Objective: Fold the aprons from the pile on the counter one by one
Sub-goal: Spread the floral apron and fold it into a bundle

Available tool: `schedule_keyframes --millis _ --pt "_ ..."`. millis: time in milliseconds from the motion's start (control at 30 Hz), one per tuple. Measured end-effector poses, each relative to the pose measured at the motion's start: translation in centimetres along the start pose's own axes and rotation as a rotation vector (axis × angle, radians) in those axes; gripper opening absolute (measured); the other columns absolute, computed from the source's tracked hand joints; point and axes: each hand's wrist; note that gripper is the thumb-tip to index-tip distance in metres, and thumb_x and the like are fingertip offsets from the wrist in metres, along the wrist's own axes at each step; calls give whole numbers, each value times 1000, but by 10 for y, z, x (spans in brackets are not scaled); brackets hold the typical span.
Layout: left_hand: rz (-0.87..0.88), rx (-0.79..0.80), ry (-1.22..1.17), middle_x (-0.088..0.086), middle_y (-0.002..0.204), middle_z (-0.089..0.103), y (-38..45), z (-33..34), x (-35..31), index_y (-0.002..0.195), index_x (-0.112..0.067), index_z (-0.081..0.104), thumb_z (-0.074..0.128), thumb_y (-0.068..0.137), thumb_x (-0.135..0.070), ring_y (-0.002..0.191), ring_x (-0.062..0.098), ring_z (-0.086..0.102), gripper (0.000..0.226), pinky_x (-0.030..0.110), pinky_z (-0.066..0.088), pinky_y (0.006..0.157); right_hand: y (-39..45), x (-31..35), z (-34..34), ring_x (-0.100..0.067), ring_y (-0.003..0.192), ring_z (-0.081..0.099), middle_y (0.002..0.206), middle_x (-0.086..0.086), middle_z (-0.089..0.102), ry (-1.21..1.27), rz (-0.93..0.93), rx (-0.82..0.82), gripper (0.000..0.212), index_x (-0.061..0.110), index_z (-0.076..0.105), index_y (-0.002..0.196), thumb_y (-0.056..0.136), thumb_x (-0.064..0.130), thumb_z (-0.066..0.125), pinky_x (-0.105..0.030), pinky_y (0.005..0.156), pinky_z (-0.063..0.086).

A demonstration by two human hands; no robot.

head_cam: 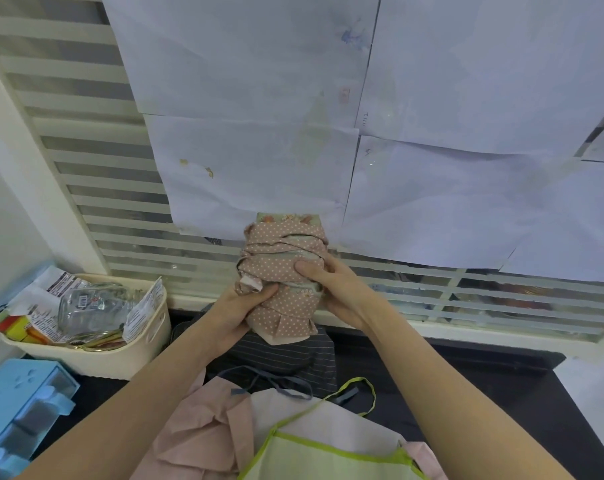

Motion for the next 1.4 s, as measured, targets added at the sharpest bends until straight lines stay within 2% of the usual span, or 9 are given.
schedule_keyframes --millis 133,333,533,633,733,967,1133,1300,1400 --pt "-72 93 345 1 115 67 0 -21 -10 128 -22 49 93 40 -42 108 17 63 100 31 53 87 -1 21 -1 -24 107 60 117 -3 64 -566 -159 -88 45 16 58 115 75 16 77 -40 93 49" --pt "-25 188 621 -13 139 40 -2 -10 -60 131 -45 34 85 56 -47 133 10 35 91 34 32 109 -4 66 -1 -17 103 52 111 2 59 -1505 -216 158 53 13 58 119 72 21 80 -25 83 37" --pt "-2 153 236 5 107 70 -1 24 -58 115 -33 56 76 70 -18 97 20 67 53 33 56 77 -16 77 -5 -8 98 54 113 3 57 -1081 -236 55 47 22 54 112 74 13 79 -17 80 42" --pt "37 22 129 8 107 68 3 28 -54 113 -27 56 68 75 -19 95 22 66 41 36 54 72 -22 75 -5 -3 72 51 89 -1 59 -1056 -458 -315 18 10 63 90 82 23 72 -13 62 36" --pt "98 -25 174 7 104 68 4 38 -54 113 -21 55 65 82 -11 91 18 67 34 29 56 66 -19 67 7 -8 57 46 68 -4 55 -1124 -379 -280 35 4 63 69 85 35 67 -13 54 35" --pt "213 9 373 7 112 64 0 31 -52 109 -18 59 73 71 -16 110 26 60 41 40 49 93 -12 54 14 -17 76 42 86 -3 44 -1300 -383 -366 7 8 51 89 89 15 53 -28 66 33" --pt "289 97 581 -6 109 60 -3 33 -63 108 -22 57 69 80 -8 104 3 56 34 22 46 94 -6 64 4 -13 47 27 48 1 29 -1021 -451 -637 44 16 30 50 90 9 46 -29 48 19" --pt "227 121 479 8 103 57 -5 23 -69 112 -23 53 68 77 0 91 17 60 45 33 49 86 -11 81 -4 -12 42 38 53 -5 44 -635 -60 -390 26 10 51 69 94 13 52 -18 40 36" --pt "185 75 302 12 107 59 -7 19 -68 109 -23 54 64 77 8 87 21 63 45 30 55 76 -23 94 -8 -16 64 45 79 -8 49 -787 -63 -238 15 11 50 91 85 3 61 -22 56 38"
Point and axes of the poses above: each hand's wrist, its own y-axis towards the middle knuckle, its own z-axis out of the palm, x = y × z
